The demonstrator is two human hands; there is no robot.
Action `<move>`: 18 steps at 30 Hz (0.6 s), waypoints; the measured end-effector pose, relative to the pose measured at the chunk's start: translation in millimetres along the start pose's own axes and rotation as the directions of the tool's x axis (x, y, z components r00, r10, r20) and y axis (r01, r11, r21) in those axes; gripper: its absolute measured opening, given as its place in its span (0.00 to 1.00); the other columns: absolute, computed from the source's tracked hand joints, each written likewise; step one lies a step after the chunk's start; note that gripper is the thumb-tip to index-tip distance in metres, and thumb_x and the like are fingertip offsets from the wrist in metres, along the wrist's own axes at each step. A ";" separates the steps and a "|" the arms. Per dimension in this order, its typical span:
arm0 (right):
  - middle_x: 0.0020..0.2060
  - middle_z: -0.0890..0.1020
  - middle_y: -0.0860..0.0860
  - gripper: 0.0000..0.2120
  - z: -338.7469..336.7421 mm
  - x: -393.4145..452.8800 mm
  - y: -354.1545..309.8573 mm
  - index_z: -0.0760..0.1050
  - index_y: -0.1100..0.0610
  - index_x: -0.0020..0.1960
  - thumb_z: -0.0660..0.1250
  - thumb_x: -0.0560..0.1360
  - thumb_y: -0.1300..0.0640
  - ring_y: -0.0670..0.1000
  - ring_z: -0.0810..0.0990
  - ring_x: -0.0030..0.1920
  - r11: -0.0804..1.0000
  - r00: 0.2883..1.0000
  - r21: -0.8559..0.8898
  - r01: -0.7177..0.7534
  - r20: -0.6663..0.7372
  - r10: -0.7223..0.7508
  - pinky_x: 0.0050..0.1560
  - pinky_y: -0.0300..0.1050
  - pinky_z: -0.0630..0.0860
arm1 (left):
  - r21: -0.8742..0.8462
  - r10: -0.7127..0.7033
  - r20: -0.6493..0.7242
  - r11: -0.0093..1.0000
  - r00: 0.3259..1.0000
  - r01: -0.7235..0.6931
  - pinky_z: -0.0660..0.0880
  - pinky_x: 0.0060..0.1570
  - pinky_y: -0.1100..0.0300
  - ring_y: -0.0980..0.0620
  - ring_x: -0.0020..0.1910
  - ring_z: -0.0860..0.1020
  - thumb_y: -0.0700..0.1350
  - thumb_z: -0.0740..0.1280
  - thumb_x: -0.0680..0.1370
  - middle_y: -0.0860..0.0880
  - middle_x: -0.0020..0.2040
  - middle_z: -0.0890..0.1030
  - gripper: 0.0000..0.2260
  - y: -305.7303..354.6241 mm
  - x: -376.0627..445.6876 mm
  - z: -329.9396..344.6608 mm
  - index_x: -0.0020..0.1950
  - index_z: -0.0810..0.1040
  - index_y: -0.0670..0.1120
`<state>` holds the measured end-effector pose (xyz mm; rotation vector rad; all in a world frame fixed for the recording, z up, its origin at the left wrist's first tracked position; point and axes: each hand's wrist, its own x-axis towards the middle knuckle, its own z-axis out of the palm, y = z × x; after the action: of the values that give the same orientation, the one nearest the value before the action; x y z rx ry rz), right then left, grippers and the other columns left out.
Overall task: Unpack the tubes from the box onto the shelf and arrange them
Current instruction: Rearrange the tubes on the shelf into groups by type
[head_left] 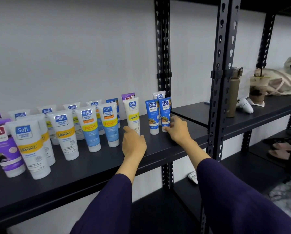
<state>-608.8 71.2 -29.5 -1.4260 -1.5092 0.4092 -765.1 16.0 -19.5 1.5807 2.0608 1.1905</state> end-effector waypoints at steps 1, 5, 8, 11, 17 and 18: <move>0.57 0.79 0.56 0.19 -0.2 0.3 0.5 0.70 0.59 0.62 0.70 0.74 0.59 0.53 0.79 0.56 1.000 1.000 -0.001 0.000 0.003 0.000 0.52 0.44 0.74 | 0.010 0.002 -0.007 1.000 1.000 -0.002 0.74 0.57 0.50 0.41 0.64 0.72 0.44 0.68 0.77 0.40 0.67 0.71 0.27 -0.6 4.1 1.3 0.71 0.58 0.41; 0.57 0.79 0.56 0.18 0.4 1.7 1.8 0.70 0.59 0.62 0.70 0.74 0.59 0.53 0.79 0.56 1.000 1.000 0.000 -0.002 0.002 0.002 0.53 0.44 0.74 | 0.044 0.004 -0.017 0.999 1.000 -0.003 0.74 0.56 0.48 0.41 0.63 0.73 0.44 0.67 0.77 0.40 0.66 0.72 0.26 -4.0 14.5 4.3 0.70 0.58 0.41; 0.57 0.79 0.56 0.18 0.7 2.3 2.3 0.70 0.59 0.61 0.70 0.74 0.59 0.53 0.79 0.56 1.000 1.000 0.001 0.005 0.003 -0.005 0.53 0.45 0.75 | 0.052 -0.011 -0.002 0.999 1.000 0.012 0.73 0.56 0.48 0.41 0.64 0.72 0.44 0.66 0.78 0.39 0.66 0.72 0.24 -2.4 14.0 5.0 0.69 0.59 0.40; 0.57 0.79 0.56 0.20 0.6 1.6 2.4 0.70 0.60 0.63 0.71 0.74 0.58 0.53 0.79 0.56 1.000 1.000 0.014 0.005 0.001 -0.005 0.54 0.46 0.75 | 0.067 -0.023 0.005 0.997 1.000 0.022 0.73 0.57 0.48 0.41 0.64 0.71 0.44 0.66 0.78 0.39 0.66 0.71 0.24 -3.2 8.3 3.4 0.68 0.60 0.39; 0.57 0.78 0.57 0.20 -12.9 -3.5 0.2 0.69 0.61 0.66 0.67 0.77 0.56 0.50 0.77 0.55 0.988 0.987 0.149 0.034 -0.163 -0.010 0.49 0.35 0.73 | 0.336 0.120 -0.039 0.937 0.992 -0.101 0.72 0.59 0.52 0.44 0.63 0.71 0.51 0.62 0.79 0.42 0.65 0.70 0.23 -6.2 -25.7 6.3 0.69 0.63 0.40; 0.56 0.79 0.56 0.18 -17.5 -4.0 -1.2 0.70 0.61 0.65 0.66 0.77 0.57 0.48 0.76 0.53 0.986 0.981 0.156 0.065 -0.191 -0.035 0.46 0.30 0.71 | 0.374 0.147 -0.029 0.919 0.989 -0.126 0.72 0.59 0.52 0.44 0.62 0.71 0.52 0.60 0.79 0.42 0.64 0.70 0.22 -5.4 -29.3 7.3 0.68 0.65 0.40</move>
<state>-596.0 60.9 -22.1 -1.2603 -1.3264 0.3480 -753.4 -7.5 -35.4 1.9050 2.3548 0.9326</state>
